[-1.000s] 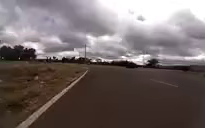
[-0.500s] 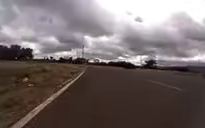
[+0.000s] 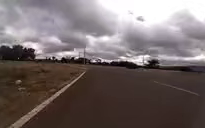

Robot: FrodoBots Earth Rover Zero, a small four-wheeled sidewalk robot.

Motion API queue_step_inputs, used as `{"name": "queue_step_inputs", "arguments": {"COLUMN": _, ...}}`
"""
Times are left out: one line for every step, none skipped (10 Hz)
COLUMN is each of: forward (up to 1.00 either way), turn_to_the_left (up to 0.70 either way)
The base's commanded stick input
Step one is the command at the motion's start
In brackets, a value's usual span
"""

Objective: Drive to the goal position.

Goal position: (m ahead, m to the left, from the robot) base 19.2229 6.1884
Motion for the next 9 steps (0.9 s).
{"name": "queue_step_inputs", "arguments": {"forward": 0.85, "turn_to_the_left": 0.04}}
{"name": "queue_step_inputs", "arguments": {"forward": 0.85, "turn_to_the_left": 0.04}}
{"name": "queue_step_inputs", "arguments": {"forward": 0.85, "turn_to_the_left": 0.04}}
{"name": "queue_step_inputs", "arguments": {"forward": 0.85, "turn_to_the_left": 0.04}}
{"name": "queue_step_inputs", "arguments": {"forward": 0.85, "turn_to_the_left": 0.04}}
{"name": "queue_step_inputs", "arguments": {"forward": 0.85, "turn_to_the_left": 0.04}}
{"name": "queue_step_inputs", "arguments": {"forward": 0.85, "turn_to_the_left": 0.04}}
{"name": "queue_step_inputs", "arguments": {"forward": 0.85, "turn_to_the_left": 0.04}}
{"name": "queue_step_inputs", "arguments": {"forward": 0.85, "turn_to_the_left": 0.04}}
